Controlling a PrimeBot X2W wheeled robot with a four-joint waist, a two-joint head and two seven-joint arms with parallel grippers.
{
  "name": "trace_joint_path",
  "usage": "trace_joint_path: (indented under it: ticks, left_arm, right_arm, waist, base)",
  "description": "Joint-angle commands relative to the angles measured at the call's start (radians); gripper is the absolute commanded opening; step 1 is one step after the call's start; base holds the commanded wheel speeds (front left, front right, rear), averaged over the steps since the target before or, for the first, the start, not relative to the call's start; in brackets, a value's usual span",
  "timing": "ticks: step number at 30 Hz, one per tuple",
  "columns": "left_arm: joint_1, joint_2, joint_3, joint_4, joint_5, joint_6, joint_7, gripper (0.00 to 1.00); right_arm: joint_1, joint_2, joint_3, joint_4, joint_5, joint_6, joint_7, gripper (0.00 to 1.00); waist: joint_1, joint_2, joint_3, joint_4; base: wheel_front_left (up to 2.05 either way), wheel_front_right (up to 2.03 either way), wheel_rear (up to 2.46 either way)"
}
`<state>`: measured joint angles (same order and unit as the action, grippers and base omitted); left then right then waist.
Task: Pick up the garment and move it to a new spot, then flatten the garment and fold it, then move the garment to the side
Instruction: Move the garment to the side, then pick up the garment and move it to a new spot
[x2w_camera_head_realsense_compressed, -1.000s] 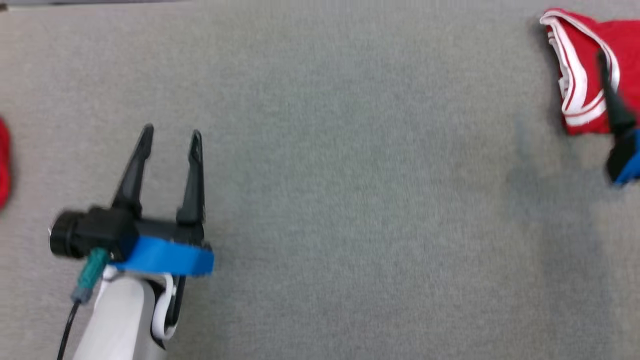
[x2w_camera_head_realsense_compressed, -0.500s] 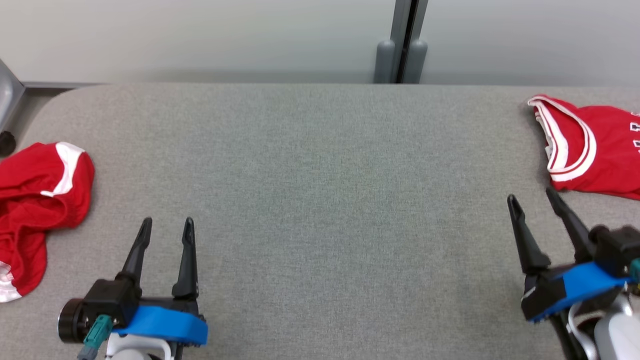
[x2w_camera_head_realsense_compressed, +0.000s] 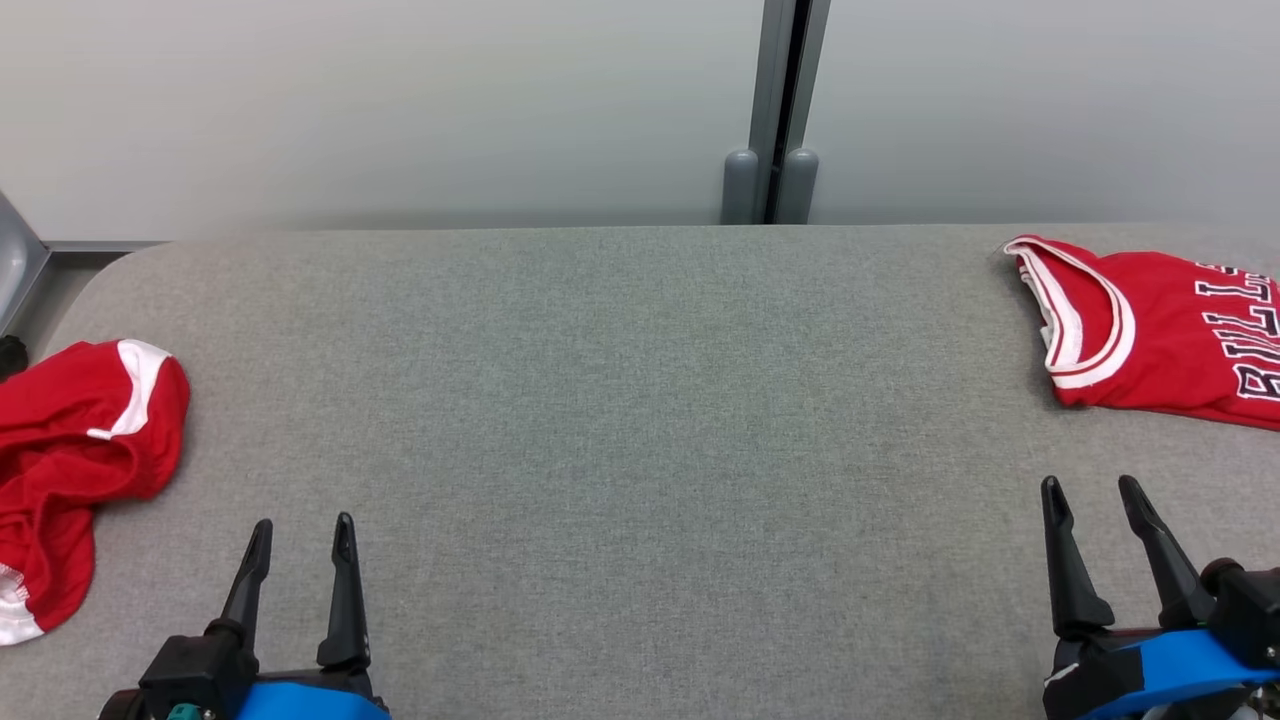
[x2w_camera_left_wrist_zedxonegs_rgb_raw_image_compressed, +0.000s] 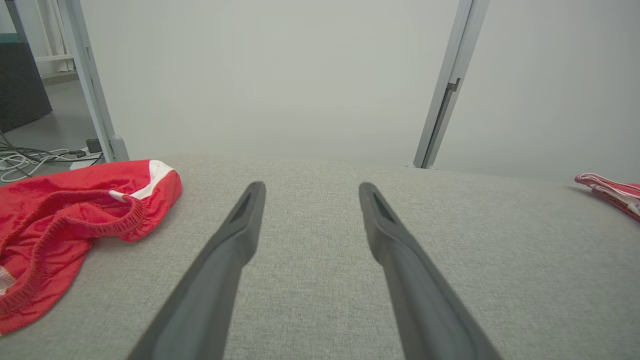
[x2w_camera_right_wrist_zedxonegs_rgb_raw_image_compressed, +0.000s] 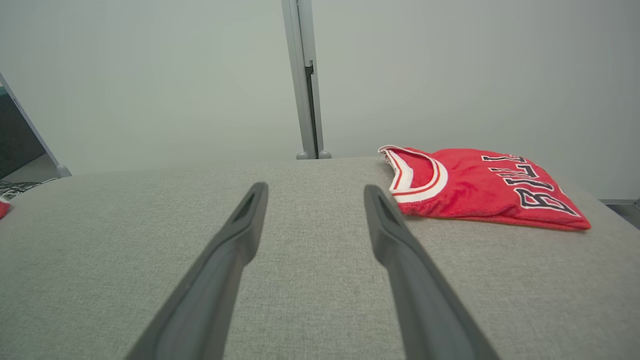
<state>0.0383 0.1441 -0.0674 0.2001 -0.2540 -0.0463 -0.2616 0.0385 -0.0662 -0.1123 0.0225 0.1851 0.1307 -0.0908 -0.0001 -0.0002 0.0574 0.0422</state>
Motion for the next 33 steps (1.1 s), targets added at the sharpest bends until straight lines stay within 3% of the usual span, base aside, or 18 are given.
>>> trace_joint_path:
  ticks: [1, 9, 18, 28, 33]
  left_arm:
    - [0.01, -0.002, 0.007, 0.0, 0.006, 0.0, -0.004, 1.0]
    - [0.035, -0.004, 0.01, 0.004, 0.01, -0.004, -0.005, 1.0]
    - [0.032, -0.01, 0.004, 0.005, 0.014, -0.006, -0.005, 1.0]
    - [0.017, -0.01, 0.004, 0.004, 0.014, -0.011, -0.005, 1.0]
    - [0.015, -0.01, 0.004, 0.013, 0.011, -0.015, -0.005, 1.0]
  right_arm:
    - [0.015, 0.006, -0.001, 0.0, -0.004, 0.0, -0.008, 1.0]
    - [0.018, 0.014, 0.01, 0.021, 0.005, 0.0, -0.011, 1.0]
    - [0.029, 0.016, 0.011, 0.042, 0.019, 0.0, -0.007, 1.0]
    - [0.034, 0.016, 0.027, 0.049, 0.024, 0.0, -0.008, 1.0]
    - [0.023, 0.016, 0.045, 0.059, 0.023, 0.0, -0.007, 1.0]
  waist:
    - [0.0001, 0.0002, -0.004, -0.004]
    - [0.0001, 0.0002, -0.018, -0.01]
    - [0.0001, 0.0002, -0.025, 0.035]
    - [0.0001, 0.0002, -0.012, 0.176]
    - [0.0001, 0.0002, -0.015, 0.278]
  base:
    - [0.0, 0.0, 0.0]
    - [0.0, 0.0, 0.0]
    - [0.0, 0.0, 0.0]
    - [0.0, 0.0, 0.0]
    - [0.0, 0.0, 0.0]
